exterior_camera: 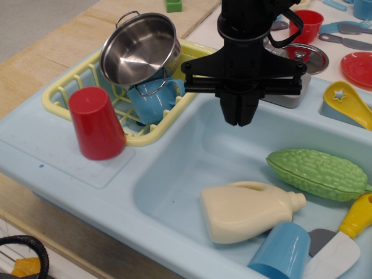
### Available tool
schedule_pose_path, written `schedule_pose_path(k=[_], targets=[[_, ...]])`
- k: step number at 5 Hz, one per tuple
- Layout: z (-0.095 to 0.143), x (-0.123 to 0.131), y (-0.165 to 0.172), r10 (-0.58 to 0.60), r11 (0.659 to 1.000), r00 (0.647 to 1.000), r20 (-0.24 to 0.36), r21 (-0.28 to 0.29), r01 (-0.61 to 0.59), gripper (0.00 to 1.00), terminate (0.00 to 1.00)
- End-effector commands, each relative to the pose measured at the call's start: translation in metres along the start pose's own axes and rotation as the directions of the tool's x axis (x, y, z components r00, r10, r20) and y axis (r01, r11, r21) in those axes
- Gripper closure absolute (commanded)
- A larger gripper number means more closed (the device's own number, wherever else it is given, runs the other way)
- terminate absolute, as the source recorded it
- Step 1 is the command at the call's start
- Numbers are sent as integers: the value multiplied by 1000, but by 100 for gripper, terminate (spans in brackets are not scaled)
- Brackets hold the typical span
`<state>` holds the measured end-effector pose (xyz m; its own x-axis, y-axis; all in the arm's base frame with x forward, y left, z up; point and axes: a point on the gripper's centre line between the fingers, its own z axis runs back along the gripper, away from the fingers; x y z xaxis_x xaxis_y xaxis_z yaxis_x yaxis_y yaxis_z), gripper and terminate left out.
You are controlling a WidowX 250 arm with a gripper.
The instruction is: Turn lever vertical to front
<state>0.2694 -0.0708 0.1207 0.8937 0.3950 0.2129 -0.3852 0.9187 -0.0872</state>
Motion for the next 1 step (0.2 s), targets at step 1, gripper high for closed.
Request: schedule_pose_path(k=[1], targets=[[14,9,-1,26,999,999,25,-21,-25,0,100]])
